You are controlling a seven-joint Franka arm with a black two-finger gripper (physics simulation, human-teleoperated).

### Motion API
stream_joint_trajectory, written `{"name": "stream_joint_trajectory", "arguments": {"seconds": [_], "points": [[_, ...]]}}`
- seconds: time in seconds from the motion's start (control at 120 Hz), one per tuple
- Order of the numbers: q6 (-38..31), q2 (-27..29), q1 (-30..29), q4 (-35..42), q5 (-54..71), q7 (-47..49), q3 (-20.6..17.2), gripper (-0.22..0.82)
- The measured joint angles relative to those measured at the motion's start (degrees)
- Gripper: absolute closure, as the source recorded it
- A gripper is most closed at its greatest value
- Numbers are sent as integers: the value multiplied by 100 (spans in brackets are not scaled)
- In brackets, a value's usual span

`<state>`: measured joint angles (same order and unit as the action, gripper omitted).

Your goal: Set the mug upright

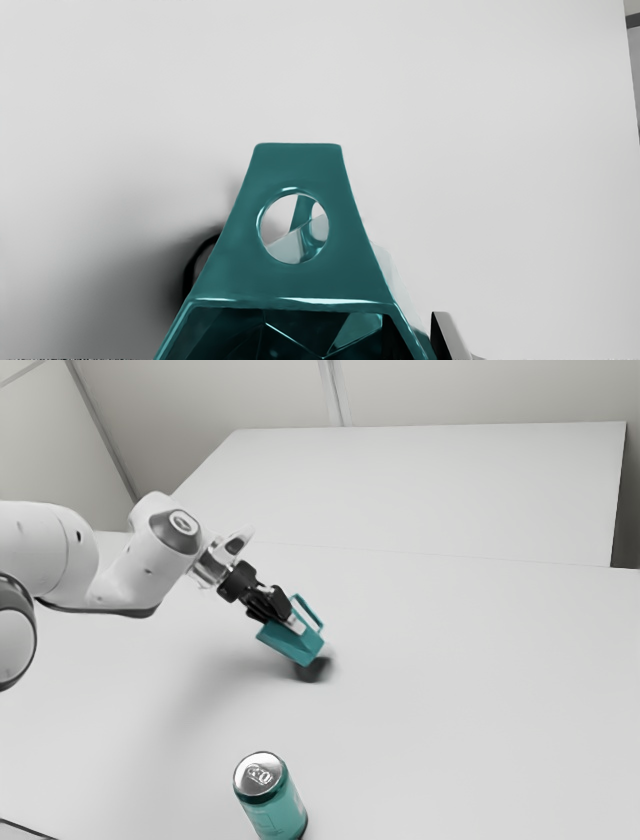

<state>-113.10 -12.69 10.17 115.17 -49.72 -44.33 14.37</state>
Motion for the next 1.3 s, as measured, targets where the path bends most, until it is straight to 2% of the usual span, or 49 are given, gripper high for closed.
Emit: {"name": "stream_joint_trajectory", "arguments": {"seconds": [0.3,0.508,0.742,0.9,1.3], "points": [[-533,64,99,-45,1366,129,-56,78],[-862,192,487,-79,2596,291,-93,78],[-1065,364,555,95,3814,592,-175,78],[-1133,335,693,118,4307,767,-177,78],[-1464,571,790,947,4944,1263,-176,78]]}}
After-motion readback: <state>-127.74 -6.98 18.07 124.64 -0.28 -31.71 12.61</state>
